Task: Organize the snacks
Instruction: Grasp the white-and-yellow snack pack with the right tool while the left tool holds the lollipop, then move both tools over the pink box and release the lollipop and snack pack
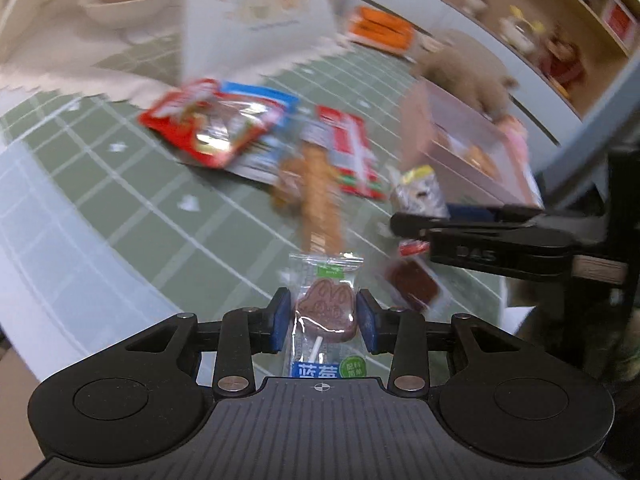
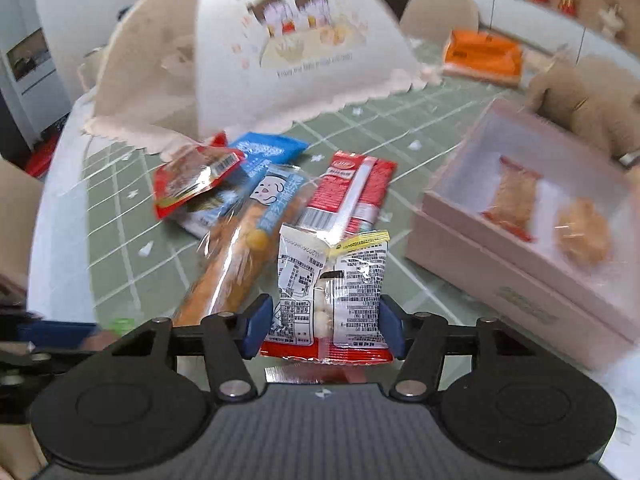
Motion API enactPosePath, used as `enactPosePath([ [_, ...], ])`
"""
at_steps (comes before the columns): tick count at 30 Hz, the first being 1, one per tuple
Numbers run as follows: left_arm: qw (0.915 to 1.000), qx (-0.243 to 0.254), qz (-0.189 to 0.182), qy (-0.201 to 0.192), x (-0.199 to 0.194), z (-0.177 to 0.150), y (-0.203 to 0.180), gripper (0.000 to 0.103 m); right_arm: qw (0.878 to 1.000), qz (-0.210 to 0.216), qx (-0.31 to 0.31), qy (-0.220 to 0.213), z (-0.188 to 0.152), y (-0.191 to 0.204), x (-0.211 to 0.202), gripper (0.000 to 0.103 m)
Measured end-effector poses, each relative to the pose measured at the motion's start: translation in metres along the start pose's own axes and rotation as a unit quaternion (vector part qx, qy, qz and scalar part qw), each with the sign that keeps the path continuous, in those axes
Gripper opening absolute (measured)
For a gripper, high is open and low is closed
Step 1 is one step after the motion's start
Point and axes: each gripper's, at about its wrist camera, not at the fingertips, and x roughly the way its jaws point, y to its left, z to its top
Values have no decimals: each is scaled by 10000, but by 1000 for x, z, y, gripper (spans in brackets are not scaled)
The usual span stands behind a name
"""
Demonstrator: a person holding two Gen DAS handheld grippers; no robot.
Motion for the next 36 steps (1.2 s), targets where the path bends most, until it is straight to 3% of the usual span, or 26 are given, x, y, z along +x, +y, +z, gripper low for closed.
enactPosePath([
  [6, 9966, 418, -700, -124, 5, 18, -50, 41, 9986, -484, -24, -189, -35, -28, -82, 57],
  [12, 9848, 927, -1071, -1007, 18, 110, -109, 41, 9909, -1228, 152, -524, -40, -57, -127, 57],
  [15, 9810, 848, -1336, -1125, 50, 153, -135, 43, 9880, -1320, 526, -599, -37, -70, -134, 57],
  [17, 9832, 848, -1322, -934, 87, 171, -147, 43, 9859, -1386, 714, -603, -36, -76, -135, 57],
  [19, 9872, 919, -1011, -820, 118, 175, -153, 41, 9842, -1481, 780, -582, -34, -79, -134, 57],
  [20, 9877, 907, -932, -869, 124, 174, -151, 41, 9833, -1542, 781, -568, -33, -80, -133, 57],
  [24, 9840, 437, -1400, -1013, 109, 158, -111, 41, 9797, -1720, 823, -628, -28, -94, -130, 57],
  [26, 9857, 275, -1343, -982, 99, 150, -87, 41, 9777, -1806, 863, -643, -17, -104, -121, 57],
  [30, 9913, 123, -905, -952, 77, 121, -43, 41, 9739, -1767, 1041, -970, 25, -131, -87, 62],
  [31, 9925, 154, -740, -963, 71, 115, -34, 41, 9727, -1744, 1118, -1049, 37, -138, -74, 77],
  [32, 9934, 202, -574, -977, 65, 111, -27, 41, 9721, -1776, 1181, -979, 46, -144, -61, 81],
  [36, 9957, 248, 148, -886, 45, 95, 9, 41, 9776, -1429, 1354, -746, 58, -142, -29, 81],
])
